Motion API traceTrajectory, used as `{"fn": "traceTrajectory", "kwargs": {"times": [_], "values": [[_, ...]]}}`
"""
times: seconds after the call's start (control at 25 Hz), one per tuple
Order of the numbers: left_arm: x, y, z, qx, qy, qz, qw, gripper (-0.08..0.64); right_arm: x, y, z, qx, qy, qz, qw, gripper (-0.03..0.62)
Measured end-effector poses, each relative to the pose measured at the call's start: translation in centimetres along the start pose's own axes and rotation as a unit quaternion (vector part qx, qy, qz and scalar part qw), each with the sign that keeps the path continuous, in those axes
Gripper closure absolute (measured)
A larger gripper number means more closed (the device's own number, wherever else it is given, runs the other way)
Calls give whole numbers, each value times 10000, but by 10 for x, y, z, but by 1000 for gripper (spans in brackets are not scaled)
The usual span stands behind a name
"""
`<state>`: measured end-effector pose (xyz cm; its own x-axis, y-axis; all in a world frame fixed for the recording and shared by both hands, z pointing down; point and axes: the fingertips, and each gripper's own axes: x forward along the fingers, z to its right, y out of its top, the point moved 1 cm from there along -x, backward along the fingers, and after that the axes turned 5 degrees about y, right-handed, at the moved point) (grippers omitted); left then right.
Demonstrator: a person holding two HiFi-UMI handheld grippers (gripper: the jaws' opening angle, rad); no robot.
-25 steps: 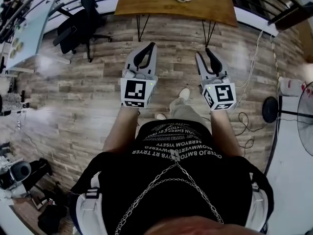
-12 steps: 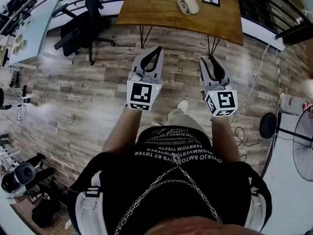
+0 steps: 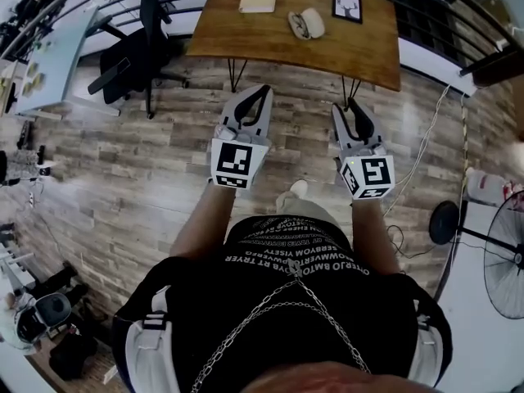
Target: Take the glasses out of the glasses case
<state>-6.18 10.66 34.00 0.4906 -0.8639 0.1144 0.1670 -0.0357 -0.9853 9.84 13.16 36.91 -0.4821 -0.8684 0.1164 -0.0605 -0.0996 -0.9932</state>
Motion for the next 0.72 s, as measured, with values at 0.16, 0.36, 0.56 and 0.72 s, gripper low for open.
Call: {"fn": "traceTrajectory", "kwargs": {"times": [0.16,0.36,0.56,0.72], "values": [[18,9,14,58,-5,44,10000,531,-4,4,22,-35,35,61,10000,465],[35,28,24,113,99,215,9997,531,1,15,46,-80,127,193,9997,465],[38,27,21,149,224,141,9995,532,5,14,49,-28,238,184,9995,465],[39,29,21,143,281,126,9994,532,6,14,54,26,278,217,9994,465]]}}
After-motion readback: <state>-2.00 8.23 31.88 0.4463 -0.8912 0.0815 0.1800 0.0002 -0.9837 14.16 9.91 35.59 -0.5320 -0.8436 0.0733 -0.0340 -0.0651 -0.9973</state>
